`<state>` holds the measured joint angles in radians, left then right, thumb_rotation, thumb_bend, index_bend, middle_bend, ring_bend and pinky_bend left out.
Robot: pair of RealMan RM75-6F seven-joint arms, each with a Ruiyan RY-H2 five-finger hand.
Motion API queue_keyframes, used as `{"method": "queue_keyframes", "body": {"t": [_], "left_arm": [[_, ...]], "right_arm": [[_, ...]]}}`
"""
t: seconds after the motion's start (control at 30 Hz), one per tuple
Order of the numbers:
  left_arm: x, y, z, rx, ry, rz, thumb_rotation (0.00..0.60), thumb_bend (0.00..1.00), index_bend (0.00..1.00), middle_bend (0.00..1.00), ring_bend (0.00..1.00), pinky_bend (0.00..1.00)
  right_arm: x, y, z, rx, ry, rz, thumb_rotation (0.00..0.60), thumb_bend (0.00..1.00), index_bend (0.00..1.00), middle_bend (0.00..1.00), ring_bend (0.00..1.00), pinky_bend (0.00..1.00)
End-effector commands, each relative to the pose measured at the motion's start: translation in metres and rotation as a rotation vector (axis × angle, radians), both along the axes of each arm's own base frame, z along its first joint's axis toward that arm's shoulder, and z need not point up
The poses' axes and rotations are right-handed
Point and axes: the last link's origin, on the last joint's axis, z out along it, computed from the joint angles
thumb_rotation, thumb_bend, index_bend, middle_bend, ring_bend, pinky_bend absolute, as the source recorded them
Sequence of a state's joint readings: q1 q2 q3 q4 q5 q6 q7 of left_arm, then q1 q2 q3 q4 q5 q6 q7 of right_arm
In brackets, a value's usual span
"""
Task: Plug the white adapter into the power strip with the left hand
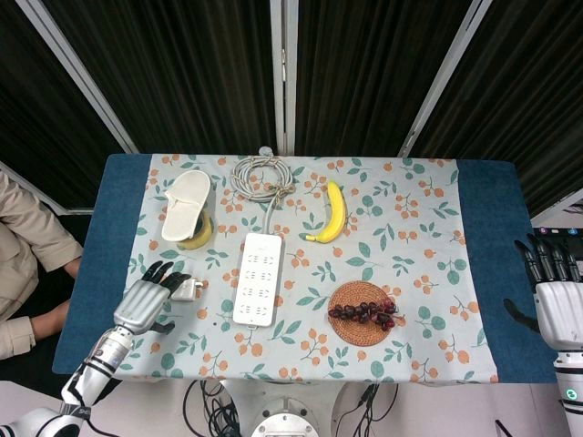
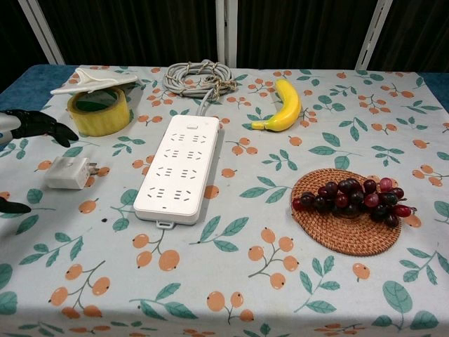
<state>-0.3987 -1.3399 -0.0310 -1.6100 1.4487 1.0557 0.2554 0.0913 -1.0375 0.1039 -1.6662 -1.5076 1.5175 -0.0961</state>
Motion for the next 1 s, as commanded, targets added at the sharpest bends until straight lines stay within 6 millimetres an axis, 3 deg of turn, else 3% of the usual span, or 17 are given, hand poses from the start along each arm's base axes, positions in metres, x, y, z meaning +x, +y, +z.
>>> {"method": "queue_keyframes", "body": {"t": [0.03,0.33,1.0], "left_arm": [[-0.002,-0.001,-0.003,-0.011,0.005,0.011,0.6,0.07,0.16,0.19,0.01,0.01],[-0.004,0.001,-0.009,-0.044,0.01,0.036,0.6,0.07,0.16,0.22,0.01,0.01],[-0.015,0.033,-0.012,-0.059,-0.063,0.151,0.6,0.07,0.16,0.27,0.04,0.01]], "right_arm": [[-0.001,0.001,0.0,-0.002,-0.001,-0.001,0.6,0.12,0.0,0.0,0.0,0.0],[-0.003,0.003,0.001,-0.008,-0.005,-0.006,0.6,0.12,0.0,0.0,0.0,0.0],[-0.009,0.005,0.001,-0.018,-0.019,-0.021,0.6,0.12,0.0,0.0,0.0,0.0]]}}
